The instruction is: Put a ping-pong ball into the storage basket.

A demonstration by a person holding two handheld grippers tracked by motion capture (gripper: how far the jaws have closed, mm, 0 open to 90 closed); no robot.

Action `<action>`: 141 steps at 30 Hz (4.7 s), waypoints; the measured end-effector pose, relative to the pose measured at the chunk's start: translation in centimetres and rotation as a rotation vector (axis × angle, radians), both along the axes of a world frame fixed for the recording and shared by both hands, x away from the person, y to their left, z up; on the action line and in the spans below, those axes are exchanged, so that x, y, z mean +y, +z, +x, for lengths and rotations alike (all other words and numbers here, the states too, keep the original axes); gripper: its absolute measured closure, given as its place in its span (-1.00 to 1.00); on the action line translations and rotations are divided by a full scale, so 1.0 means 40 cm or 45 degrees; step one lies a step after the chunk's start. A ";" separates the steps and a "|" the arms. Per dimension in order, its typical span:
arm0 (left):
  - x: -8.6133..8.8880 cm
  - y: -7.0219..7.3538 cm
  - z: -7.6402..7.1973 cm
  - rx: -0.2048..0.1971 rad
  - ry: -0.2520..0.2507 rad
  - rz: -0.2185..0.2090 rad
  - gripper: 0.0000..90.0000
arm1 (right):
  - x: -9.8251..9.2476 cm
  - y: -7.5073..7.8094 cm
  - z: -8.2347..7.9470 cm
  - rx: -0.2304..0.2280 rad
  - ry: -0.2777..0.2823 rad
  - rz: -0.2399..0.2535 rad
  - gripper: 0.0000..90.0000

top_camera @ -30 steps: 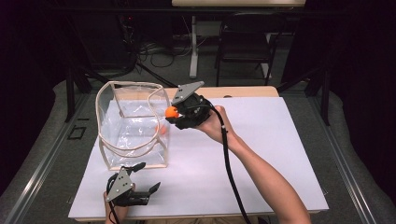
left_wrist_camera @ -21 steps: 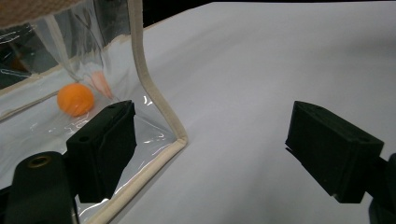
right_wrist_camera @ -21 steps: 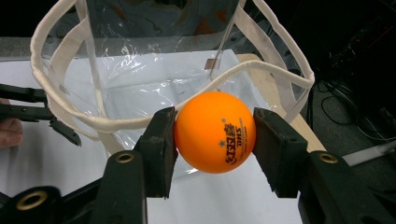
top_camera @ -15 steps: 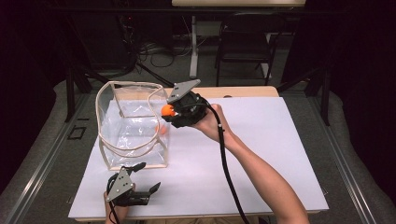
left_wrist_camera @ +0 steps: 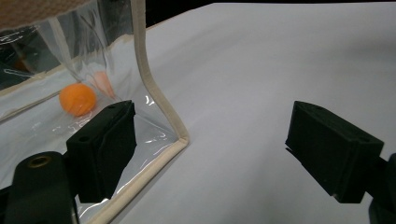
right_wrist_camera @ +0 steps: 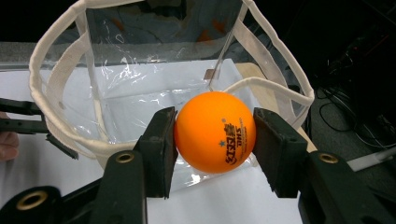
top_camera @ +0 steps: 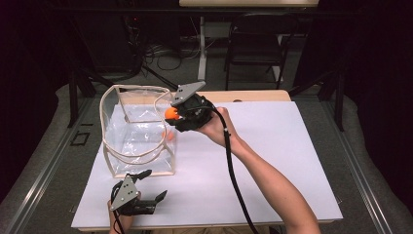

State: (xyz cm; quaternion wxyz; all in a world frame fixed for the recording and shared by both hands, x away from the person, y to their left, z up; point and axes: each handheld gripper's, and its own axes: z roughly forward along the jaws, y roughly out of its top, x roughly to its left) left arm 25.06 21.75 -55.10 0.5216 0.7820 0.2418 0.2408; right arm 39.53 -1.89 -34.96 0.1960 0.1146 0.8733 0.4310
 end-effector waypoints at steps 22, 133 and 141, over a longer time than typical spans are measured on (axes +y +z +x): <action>-0.002 0.000 0.001 0.000 -0.006 0.005 -0.65 | 0.035 0.009 0.011 -0.016 0.000 0.035 0.13; 0.004 0.002 -0.003 -0.013 0.001 -0.002 -0.65 | 0.208 -0.075 0.046 0.026 0.023 -0.046 0.13; 0.004 0.001 -0.002 -0.007 -0.001 -0.002 -0.65 | 0.215 -0.082 0.048 0.004 -0.011 -0.079 0.12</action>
